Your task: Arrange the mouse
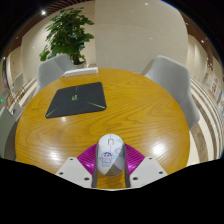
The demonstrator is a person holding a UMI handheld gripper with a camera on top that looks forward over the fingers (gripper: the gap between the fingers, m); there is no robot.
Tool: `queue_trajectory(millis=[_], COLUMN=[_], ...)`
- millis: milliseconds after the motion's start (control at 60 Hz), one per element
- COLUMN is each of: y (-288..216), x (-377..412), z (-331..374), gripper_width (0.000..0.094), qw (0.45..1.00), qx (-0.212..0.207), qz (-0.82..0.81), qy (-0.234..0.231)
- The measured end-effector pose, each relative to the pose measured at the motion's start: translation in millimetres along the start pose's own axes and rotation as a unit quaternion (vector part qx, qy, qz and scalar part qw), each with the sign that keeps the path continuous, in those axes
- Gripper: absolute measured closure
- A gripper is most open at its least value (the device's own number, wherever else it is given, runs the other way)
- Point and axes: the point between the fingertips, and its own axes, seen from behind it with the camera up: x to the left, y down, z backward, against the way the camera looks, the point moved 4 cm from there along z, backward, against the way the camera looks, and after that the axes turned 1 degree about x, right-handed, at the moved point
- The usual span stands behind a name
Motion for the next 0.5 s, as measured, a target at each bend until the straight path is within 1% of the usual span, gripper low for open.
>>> queue_trajectory(millis=[150,267,333,433,500], y=[-36,-87,-124,-173,-197], x=[7,26,42,75,95], z=[11,14,13,-2,-17], gripper_width=[0.0564,0.0565,0.0564,0.0564,0.0564], qw=[1.0,0.999,0.998,0.996,0.994], qx=[-0.013,-0.037,-0.059,-0.079,-0.094], qz=[0.011,0.009,0.002,-0.007,0.0], qy=[-0.007,-0.023,-0.033,-0.048,-0.047])
